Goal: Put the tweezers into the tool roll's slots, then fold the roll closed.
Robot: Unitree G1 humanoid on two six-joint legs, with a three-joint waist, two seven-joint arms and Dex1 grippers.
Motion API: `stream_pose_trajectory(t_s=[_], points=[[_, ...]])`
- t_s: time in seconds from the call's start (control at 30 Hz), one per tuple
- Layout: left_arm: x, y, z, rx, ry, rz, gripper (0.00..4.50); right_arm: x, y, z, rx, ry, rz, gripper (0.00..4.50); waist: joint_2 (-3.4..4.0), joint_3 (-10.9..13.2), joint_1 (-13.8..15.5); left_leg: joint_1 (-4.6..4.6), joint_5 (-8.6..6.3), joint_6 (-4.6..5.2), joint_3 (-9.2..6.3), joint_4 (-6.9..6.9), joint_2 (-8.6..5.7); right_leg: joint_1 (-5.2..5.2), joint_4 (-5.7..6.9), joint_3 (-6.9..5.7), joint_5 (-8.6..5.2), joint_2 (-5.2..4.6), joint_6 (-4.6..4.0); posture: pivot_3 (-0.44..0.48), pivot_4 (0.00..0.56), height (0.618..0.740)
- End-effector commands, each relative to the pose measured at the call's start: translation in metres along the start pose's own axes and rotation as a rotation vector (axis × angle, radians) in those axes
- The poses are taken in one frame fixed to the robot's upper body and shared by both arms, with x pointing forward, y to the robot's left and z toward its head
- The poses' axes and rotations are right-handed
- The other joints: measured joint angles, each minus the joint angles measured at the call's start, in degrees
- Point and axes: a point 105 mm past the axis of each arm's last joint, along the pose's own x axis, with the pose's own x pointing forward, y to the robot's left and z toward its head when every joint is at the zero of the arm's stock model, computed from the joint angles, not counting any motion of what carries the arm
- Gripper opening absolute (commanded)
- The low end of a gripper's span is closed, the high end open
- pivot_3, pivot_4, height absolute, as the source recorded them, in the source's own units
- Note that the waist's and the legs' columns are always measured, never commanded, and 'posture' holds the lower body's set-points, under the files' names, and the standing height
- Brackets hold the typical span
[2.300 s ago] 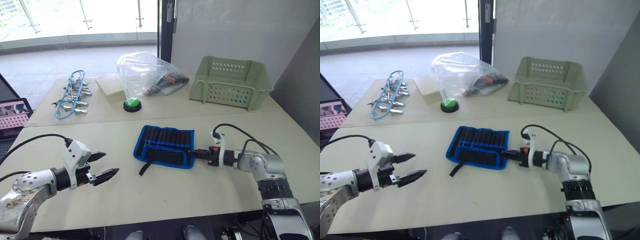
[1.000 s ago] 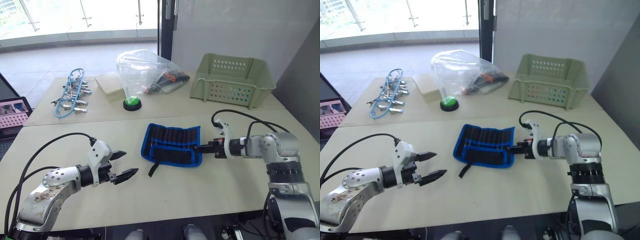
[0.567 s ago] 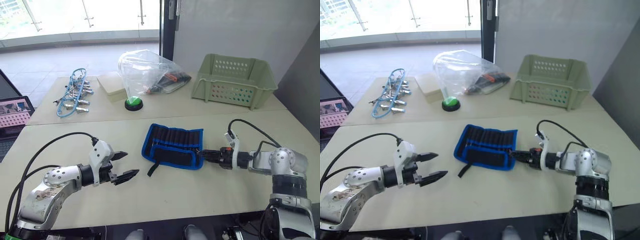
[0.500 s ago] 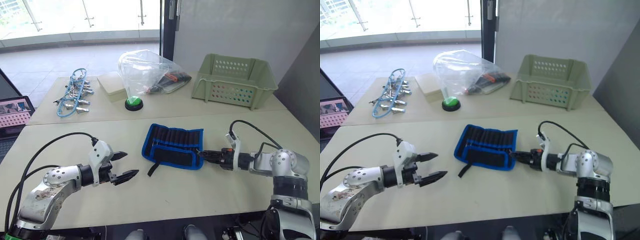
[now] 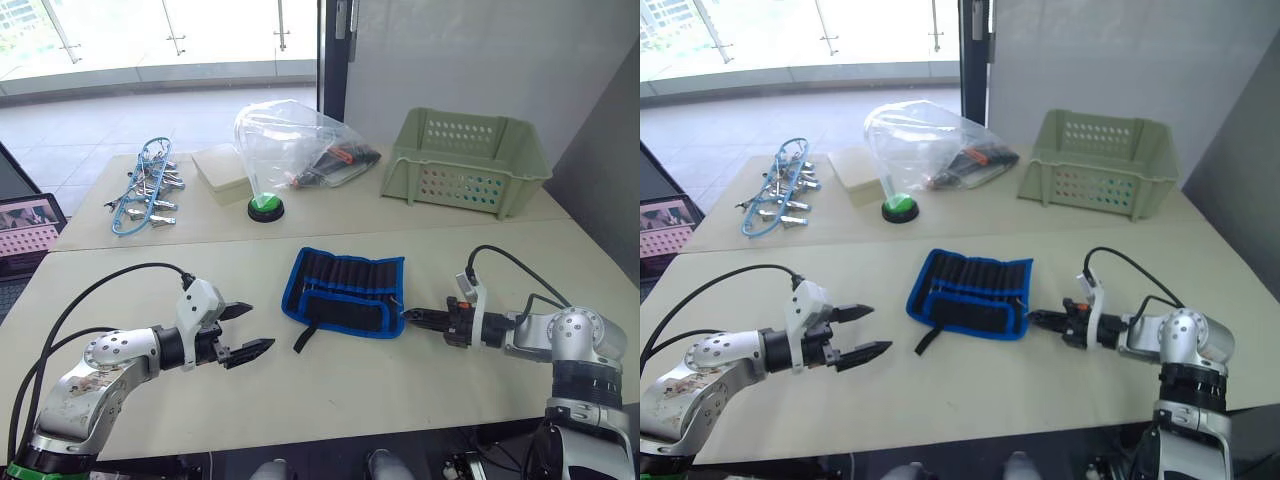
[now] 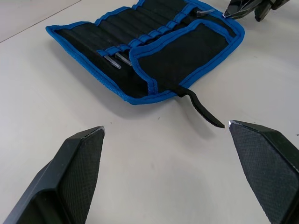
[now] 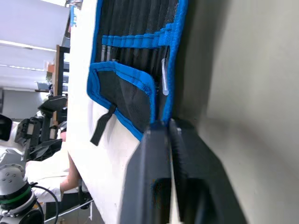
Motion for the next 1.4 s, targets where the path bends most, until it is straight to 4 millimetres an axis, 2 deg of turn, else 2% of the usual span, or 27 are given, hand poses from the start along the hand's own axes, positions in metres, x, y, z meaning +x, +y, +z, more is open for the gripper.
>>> stream_pose_trajectory(t_s=[0.03, 0.27, 0.33, 0.43, 0.5, 0.57, 0.63, 0.73, 0.93, 1.23, 1.37, 1.4], points=[[-0.002, 0.001, 0.004, 0.034, -0.008, 0.007, 4.5, -0.005, 0.004, 0.008, -0.035, -0.022, -0.002, 0.02, 0.0, 0.0, 0.0, 0.0, 0.0, 0.0, 0.0, 0.0, -0.01, -0.01, 0.01, 0.01, 0.0, -0.01, 0.0, 0.0, 0.15, 0.74], [-0.001, 0.001, 0.002, 0.033, -0.005, 0.006, 4.5, -0.027, 0.01, 0.03, -0.158, -0.04, -0.076, 0.02, 0.01, 0.0, 0.12, -0.02, 0.0, 0.0, 0.01, 0.01, -0.04, -0.01, -0.01, 0.0, 0.0, -0.03, 0.01, 0.0, 0.15, 0.74], [-0.001, 0.001, 0.002, 0.03, -0.006, 0.006, 4.5, -0.028, 0.022, 0.042, -0.214, -0.042, -0.079, 0.02, 0.02, 0.01, -0.06, -0.01, 0.0, 0.0, 0.03, 0.01, -0.02, -0.02, 0.0, 0.01, 0.0, -0.01, 0.01, 0.0, 0.15, 0.74], [-0.001, 0.0, 0.002, 0.03, -0.003, 0.006, 4.5, -0.011, 0.05, 0.043, -0.31, 0.029, -0.048, 0.02, 0.02, 0.01, -0.6, 0.0, 0.0, 0.0, 0.03, -0.01, 0.05, -0.04, 0.02, 0.02, 0.01, 0.05, -0.01, 0.0, 0.15, 0.74], [-0.001, 0.0, 0.001, 0.032, -0.001, 0.007, 4.5, -0.003, 0.059, 0.038, -0.344, 0.067, -0.031, 0.02, 0.02, 0.0, -0.66, 0.0, 0.0, 0.0, 0.02, -0.02, 0.09, -0.05, 0.02, 0.01, 0.02, 0.08, -0.02, 0.0, 0.15, 0.74], [-0.001, 0.0, 0.002, 0.032, -0.002, 0.014, 4.5, 0.013, 0.063, 0.023, -0.369, 0.134, -0.027, 0.02, 0.01, 0.0, -0.49, -0.02, 0.0, 0.0, 0.01, -0.02, 0.08, -0.05, 0.0, 0.01, 0.02, 0.06, -0.02, 0.0, 0.15, 0.74], [-0.002, -0.001, 0.002, 0.03, -0.004, 0.019, 4.5, 0.022, 0.059, 0.011, -0.385, 0.179, -0.05, 0.02, 0.01, 0.0, -0.32, -0.05, 0.0, 0.0, 0.01, -0.01, 0.05, -0.04, 0.04, 0.01, 0.02, 0.03, -0.01, 0.0, 0.15, 0.74], [-0.002, -0.002, 0.002, 0.029, -0.004, 0.022, 4.5, 0.028, 0.052, 0.003, -0.376, 0.195, -0.071, 0.02, 0.01, 0.0, 0.14, -0.08, 0.0, 0.01, 0.0, -0.01, 0.0, -0.06, 0.08, 0.0, 0.03, -0.04, 0.01, 0.0, 0.15, 0.74], [-0.002, -0.001, 0.001, 0.028, -0.001, 0.032, 4.5, 0.044, 0.041, -0.001, -0.353, 0.192, -0.094, 0.02, 0.01, 0.0, 0.04, -0.07, 0.0, 0.0, 0.0, 0.01, -0.02, -0.07, -0.02, 0.0, 0.06, -0.03, 0.04, 0.0, 0.15, 0.74], [0.0, -0.002, 0.003, 0.034, -0.004, 0.031, 4.5, 0.056, 0.012, -0.001, -0.341, 0.176, -0.185, 0.02, 0.01, 0.0, -0.03, -0.05, 0.01, -0.02, 0.0, 0.02, -0.02, -0.07, 0.01, 0.0, 0.06, -0.01, 0.03, 0.0, 0.15, 0.74], [0.0, -0.004, 0.003, 0.034, -0.006, 0.027, 4.5, 0.061, 0.011, -0.005, -0.321, 0.165, -0.131, 0.02, -0.02, -0.02, -0.12, 0.07, 0.03, -0.05, 0.0, 0.02, -0.01, 0.01, 0.02, 0.0, 0.08, 0.0, 0.0, 0.0, 0.15, 0.74], [0.0, -0.004, 0.003, 0.033, -0.006, 0.026, 4.5, 0.061, 0.012, -0.006, -0.319, 0.162, -0.114, 0.29, -0.02, -0.02, -0.14, 0.1, 0.03, -0.05, 0.01, 0.02, 0.0, 0.04, 0.02, 0.0, 0.09, 0.01, -0.01, 0.0, 0.15, 0.74]])
